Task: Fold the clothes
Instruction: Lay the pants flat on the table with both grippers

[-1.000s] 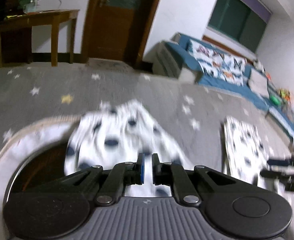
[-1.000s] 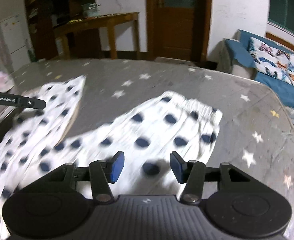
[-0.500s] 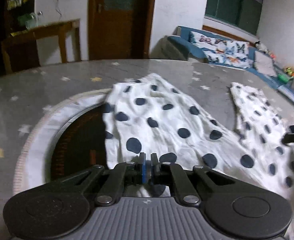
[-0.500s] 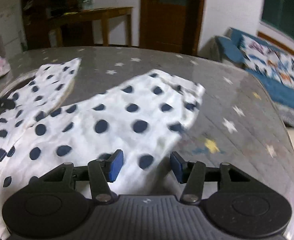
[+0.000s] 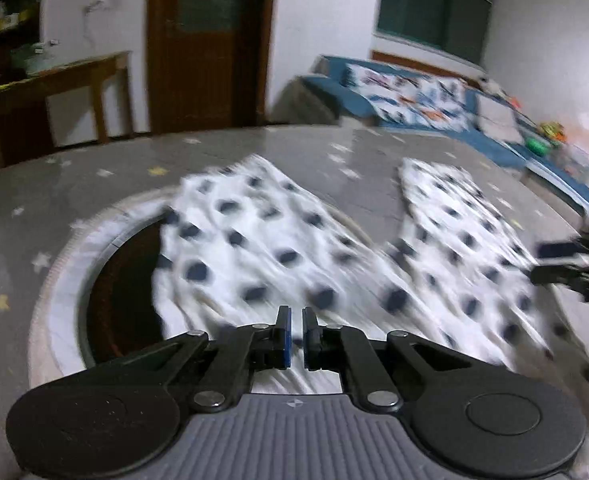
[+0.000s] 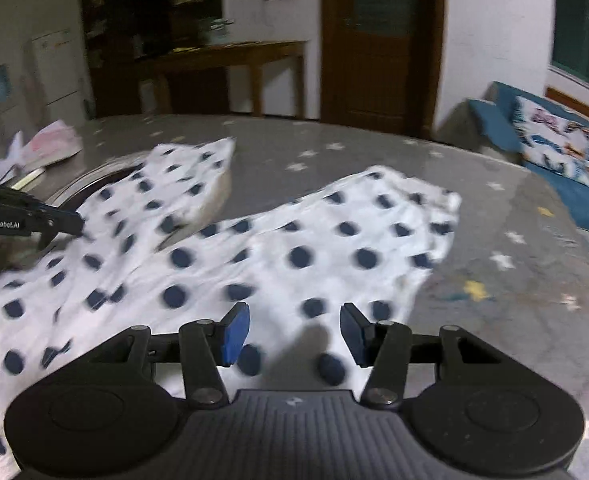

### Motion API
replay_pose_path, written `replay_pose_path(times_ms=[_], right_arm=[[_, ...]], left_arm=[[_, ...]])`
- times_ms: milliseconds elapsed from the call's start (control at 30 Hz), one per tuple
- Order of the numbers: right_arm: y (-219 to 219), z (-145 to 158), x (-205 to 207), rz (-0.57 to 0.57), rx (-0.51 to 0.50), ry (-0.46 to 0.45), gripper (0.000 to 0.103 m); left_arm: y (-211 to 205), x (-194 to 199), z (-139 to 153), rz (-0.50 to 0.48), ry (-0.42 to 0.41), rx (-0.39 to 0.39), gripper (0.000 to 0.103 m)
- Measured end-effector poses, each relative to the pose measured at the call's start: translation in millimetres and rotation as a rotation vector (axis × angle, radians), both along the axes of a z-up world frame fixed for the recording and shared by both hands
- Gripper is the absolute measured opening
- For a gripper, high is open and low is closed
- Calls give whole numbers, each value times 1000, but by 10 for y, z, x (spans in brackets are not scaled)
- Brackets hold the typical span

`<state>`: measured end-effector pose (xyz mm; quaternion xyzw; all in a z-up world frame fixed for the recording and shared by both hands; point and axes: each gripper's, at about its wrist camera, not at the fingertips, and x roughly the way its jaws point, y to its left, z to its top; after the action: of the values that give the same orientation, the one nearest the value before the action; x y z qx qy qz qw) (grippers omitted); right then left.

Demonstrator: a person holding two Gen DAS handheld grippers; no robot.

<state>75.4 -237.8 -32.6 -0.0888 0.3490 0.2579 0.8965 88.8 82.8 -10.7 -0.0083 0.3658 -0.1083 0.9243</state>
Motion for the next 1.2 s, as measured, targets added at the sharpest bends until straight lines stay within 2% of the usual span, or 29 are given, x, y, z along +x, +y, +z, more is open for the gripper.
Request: replay_pose_path(times_ms=[100,200,367,533,600,733,900,1067,1200], right_arm=[[80,-64,-57,24,-16,14,51],[27,-98,-104,-2,-46,10,51],[-145,-118,-187,-51,-74,13,51],[-240,-65,-282,-115,-96,-8,51],[-244,8,-375,-108,-72,-24,51],[-78,167,-665,5,-17,-21,51],[166,245,-1116,155,5,-1,51],[302,240,-1611,285,9,41,51],[365,239,-1940,350,-8,43,51]], left_arm=[[-88,-187,-83,-45,25,23,6],[-83,-366,-132,-46,17,66,6],[72,-581,-158,8,10,98,6],[216,-711,-97,68,5,95,6],[273,-762,-71,92,3,93,6],[197,-959,93,59,-41,58,6],[-44,-1307,238,-60,-79,41,10],[-303,-1672,242,-215,-100,72,22],[-397,-1804,141,-267,-116,163,22]])
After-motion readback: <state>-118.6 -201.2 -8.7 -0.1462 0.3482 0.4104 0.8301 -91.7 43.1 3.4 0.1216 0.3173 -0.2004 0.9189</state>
